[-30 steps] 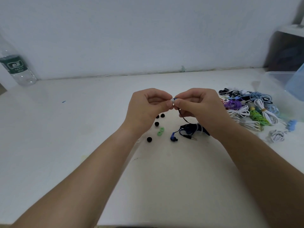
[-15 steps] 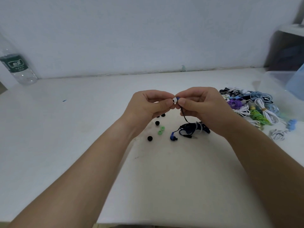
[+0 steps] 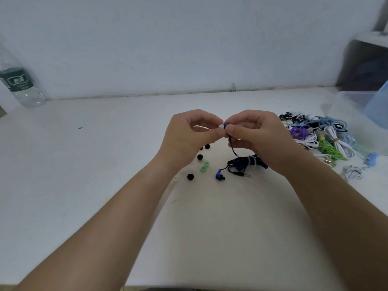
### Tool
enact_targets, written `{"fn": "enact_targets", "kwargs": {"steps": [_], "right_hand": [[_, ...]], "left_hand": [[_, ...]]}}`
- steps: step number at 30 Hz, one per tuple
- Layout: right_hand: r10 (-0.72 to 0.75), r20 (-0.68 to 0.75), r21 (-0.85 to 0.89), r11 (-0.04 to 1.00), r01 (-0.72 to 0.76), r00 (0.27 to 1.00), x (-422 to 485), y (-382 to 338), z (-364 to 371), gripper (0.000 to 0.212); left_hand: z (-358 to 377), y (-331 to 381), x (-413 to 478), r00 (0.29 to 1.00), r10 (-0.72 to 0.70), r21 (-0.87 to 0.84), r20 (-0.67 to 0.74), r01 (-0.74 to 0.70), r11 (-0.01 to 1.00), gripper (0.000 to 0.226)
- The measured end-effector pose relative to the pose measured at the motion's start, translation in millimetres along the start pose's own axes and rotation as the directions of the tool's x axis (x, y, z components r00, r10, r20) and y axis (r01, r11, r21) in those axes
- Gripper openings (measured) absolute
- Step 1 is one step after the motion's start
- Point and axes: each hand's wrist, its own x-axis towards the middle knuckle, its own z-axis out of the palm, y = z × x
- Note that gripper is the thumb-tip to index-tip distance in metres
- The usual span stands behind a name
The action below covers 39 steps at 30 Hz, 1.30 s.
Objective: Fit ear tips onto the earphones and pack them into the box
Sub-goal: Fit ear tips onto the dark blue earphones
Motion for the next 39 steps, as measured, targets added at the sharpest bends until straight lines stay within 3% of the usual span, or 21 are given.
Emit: {"fn": "enact_targets", "kwargs": {"steps": [14, 21, 39], "right_hand": [[0.007, 0.012, 0.007, 1.000, -0.007, 1.000, -0.8, -0.7, 1.3, 0.008], [0.000, -0.004, 0.001, 1.000, 0.000, 1.000, -0.5, -3.1, -0.5, 0.008], [-0.074, 0.033, -0.027, 0.997, 0.075, 0.997, -3.0, -3.5, 1.2, 0.009]], "left_hand": [[-1.0, -0.9, -0.6, 0.999, 0.026, -0.002, -0.033, -0.026, 1.000, 0.019], [-3.1, -0.4, -1.4, 0.997, -0.077, -0.165, 0.021, 0.079, 0.983, 0.015], [-1.6, -1.7, -3.2, 0.986, -0.161, -0.253, 0.040, 0.166, 0.953, 0.010]]}}
